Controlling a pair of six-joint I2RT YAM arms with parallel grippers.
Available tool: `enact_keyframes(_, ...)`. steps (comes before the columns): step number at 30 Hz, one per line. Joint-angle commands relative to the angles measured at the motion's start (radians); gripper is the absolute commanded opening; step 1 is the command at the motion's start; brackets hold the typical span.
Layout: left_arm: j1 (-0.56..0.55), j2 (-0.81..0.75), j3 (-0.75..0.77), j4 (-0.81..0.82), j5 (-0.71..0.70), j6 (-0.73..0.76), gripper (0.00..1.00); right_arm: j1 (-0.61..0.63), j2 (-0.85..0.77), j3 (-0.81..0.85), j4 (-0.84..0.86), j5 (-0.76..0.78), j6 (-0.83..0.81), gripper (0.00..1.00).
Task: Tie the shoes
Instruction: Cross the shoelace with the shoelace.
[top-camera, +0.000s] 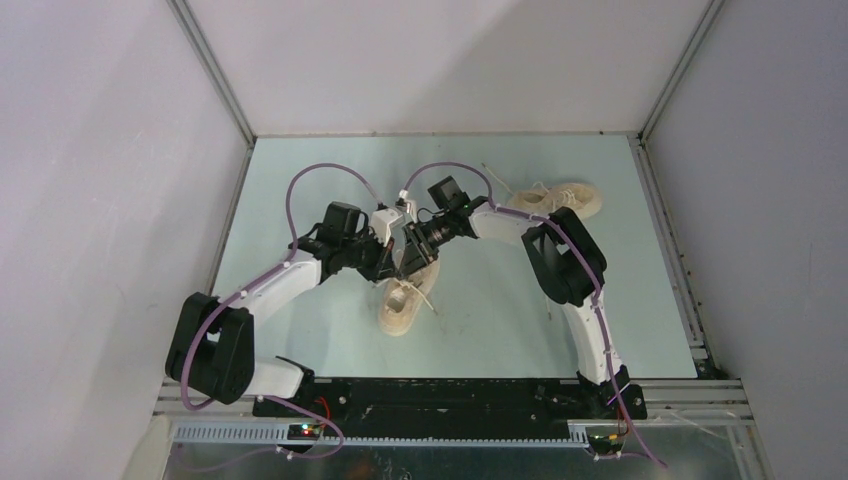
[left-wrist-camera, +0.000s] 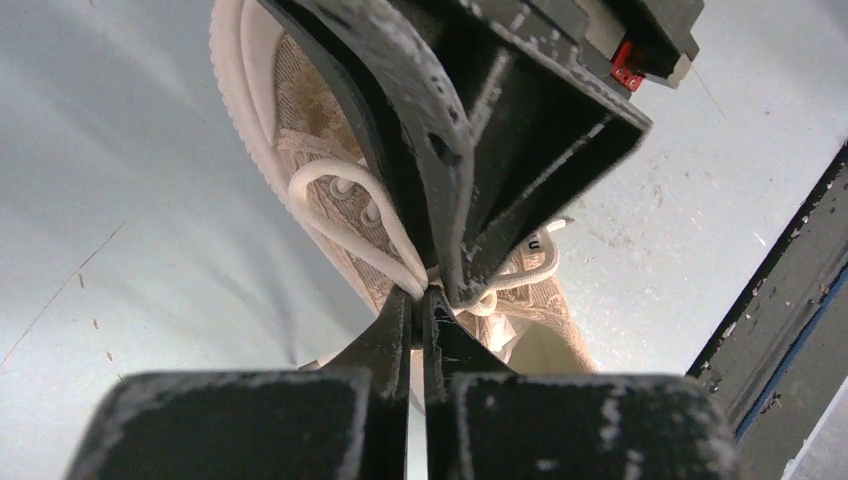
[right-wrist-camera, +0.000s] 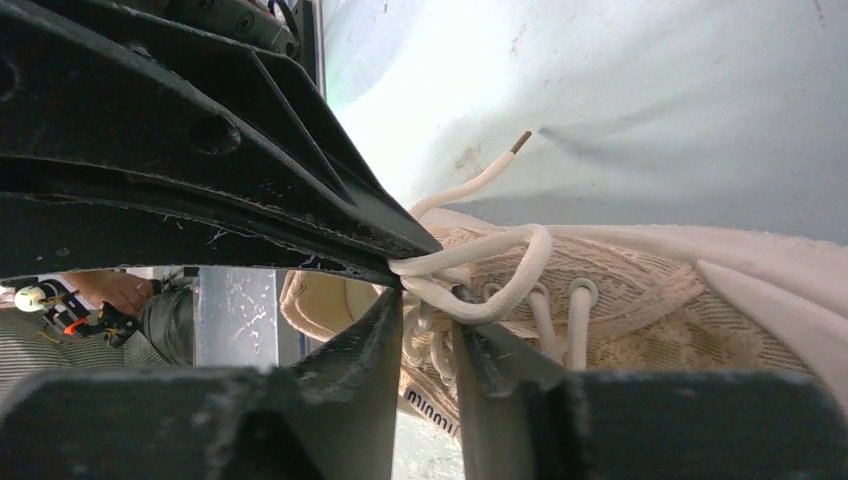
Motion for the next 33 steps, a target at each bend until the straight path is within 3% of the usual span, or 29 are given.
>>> enact_keyframes(1, 0.008, -0.017, 0.002, 0.031, 0.027, 0.0, 0.01, -0.004, -0.005, 0.013, 0.025, 0.009, -0.002, 0.24)
enact_keyframes(4, 0.006, -0.008, 0.005, 0.026, 0.027, 0.011, 0.09, 0.002, -0.009, 0.013, 0.02, 0.027, -0.008, 0.16)
enact_keyframes(7, 0.003, 0.003, 0.005, 0.025, 0.016, 0.019, 0.25, 0.003, -0.026, 0.004, 0.028, 0.042, -0.003, 0.1)
enact_keyframes(11, -0.001, 0.027, 0.011, 0.045, 0.031, 0.013, 0.3, 0.004, -0.045, -0.01, 0.033, 0.049, -0.001, 0.09)
enact_keyframes(13, -0.003, 0.045, 0.022, 0.044, 0.035, 0.015, 0.29, 0.005, -0.052, -0.016, 0.036, 0.052, 0.003, 0.09)
enact_keyframes(18, -0.005, 0.069, 0.048, 0.028, 0.03, 0.021, 0.09, 0.002, -0.072, -0.031, 0.06, 0.049, 0.024, 0.08)
enact_keyframes(22, -0.01, 0.074, 0.054, 0.027, 0.014, 0.025, 0.01, -0.002, -0.092, -0.048, 0.09, 0.039, 0.064, 0.07)
enact_keyframes(33, -0.044, 0.067, 0.078, 0.015, -0.047, 0.029, 0.0, -0.026, -0.145, -0.104, 0.168, 0.032, 0.154, 0.06)
